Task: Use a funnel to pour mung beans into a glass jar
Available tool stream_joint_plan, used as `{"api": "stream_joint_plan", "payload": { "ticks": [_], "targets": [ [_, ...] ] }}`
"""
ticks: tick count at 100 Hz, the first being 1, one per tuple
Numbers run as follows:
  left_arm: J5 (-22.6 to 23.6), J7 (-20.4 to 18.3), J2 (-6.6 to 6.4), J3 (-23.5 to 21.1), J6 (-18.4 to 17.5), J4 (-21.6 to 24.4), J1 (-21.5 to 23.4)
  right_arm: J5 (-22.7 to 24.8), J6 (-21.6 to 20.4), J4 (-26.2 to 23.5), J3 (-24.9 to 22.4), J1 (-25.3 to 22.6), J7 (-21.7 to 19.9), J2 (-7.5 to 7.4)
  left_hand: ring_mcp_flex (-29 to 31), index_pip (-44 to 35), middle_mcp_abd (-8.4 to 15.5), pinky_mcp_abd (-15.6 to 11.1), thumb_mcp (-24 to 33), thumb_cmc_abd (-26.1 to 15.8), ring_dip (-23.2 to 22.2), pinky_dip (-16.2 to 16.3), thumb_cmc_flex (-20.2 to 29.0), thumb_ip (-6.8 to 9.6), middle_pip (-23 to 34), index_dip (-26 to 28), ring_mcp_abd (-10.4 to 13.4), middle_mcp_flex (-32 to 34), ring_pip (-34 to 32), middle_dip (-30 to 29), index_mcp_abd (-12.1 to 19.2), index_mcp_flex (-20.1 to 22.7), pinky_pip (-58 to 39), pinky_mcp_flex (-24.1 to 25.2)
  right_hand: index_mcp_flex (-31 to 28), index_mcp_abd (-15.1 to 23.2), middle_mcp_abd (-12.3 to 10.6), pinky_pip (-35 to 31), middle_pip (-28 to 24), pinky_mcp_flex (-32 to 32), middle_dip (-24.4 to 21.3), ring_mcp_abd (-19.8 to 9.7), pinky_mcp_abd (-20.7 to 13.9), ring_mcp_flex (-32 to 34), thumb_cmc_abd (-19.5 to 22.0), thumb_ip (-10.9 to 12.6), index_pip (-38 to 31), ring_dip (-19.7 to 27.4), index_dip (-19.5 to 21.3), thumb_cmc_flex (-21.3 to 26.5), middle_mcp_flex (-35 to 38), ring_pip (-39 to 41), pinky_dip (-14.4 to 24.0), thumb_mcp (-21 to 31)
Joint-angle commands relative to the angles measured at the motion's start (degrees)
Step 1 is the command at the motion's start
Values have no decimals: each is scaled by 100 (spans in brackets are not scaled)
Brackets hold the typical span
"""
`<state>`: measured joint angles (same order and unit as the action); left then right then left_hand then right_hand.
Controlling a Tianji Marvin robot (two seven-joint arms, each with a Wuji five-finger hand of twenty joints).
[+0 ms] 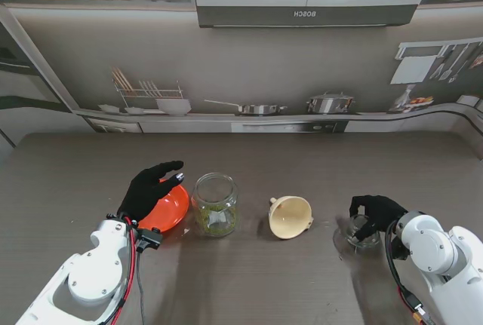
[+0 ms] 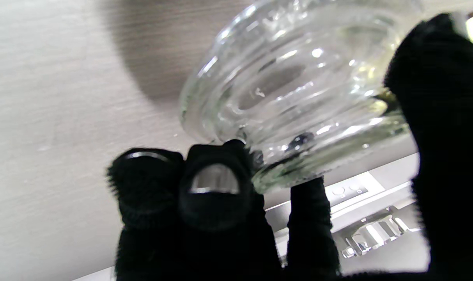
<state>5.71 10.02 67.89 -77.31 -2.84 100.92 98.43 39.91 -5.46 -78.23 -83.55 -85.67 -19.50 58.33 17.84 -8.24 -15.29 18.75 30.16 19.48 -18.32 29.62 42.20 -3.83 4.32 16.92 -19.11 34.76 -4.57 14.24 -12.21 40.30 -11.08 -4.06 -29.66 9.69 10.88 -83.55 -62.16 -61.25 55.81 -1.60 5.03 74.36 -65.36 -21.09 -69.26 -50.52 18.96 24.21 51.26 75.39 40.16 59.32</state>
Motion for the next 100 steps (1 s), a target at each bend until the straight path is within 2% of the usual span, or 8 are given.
{"api": "stream_joint_plan", "payload": {
  "ticks": [1, 71, 100],
  "targets": [
    [-9, -88, 26, -13, -11, 3, 20, -9, -8, -101, -10, 15, -111, 13, -128, -16, 20, -220, -114, -229, 67, 99, -26, -51, -77, 25, 19, -110, 91, -11, 23, 103, 177, 99, -1177, -250, -1106, -295, -126, -192, -116, -1167, -286, 161, 634, 636, -1598, -102, 444, 2295, 426, 246, 130, 3062],
    [1, -93, 20, -89, -106, 0, 57, -179, 164, -529, 79, 311, -294, 23, -129, -10, 33, -218, -109, -227, 68, 100, -27, -53, -75, 23, 13, -102, 92, -10, 28, 90, 180, 101, -1178, -252, -1094, -298, -112, -192, -109, -1161, -269, 162, 634, 645, -1596, -109, 446, 2296, 442, 250, 126, 3063],
    [6, -69, 22, -138, -171, 8, 83, -279, 341, -838, 401, 650, -201, 76, -127, -7, 33, -218, -112, -226, 69, 99, -26, -54, -76, 22, 14, -104, 92, -11, 21, 84, 181, 101, -1179, -253, -1086, -305, -106, -193, -105, -1152, -260, 161, 639, 644, -1595, -107, 448, 2298, 440, 246, 125, 3059]
  ]
}}
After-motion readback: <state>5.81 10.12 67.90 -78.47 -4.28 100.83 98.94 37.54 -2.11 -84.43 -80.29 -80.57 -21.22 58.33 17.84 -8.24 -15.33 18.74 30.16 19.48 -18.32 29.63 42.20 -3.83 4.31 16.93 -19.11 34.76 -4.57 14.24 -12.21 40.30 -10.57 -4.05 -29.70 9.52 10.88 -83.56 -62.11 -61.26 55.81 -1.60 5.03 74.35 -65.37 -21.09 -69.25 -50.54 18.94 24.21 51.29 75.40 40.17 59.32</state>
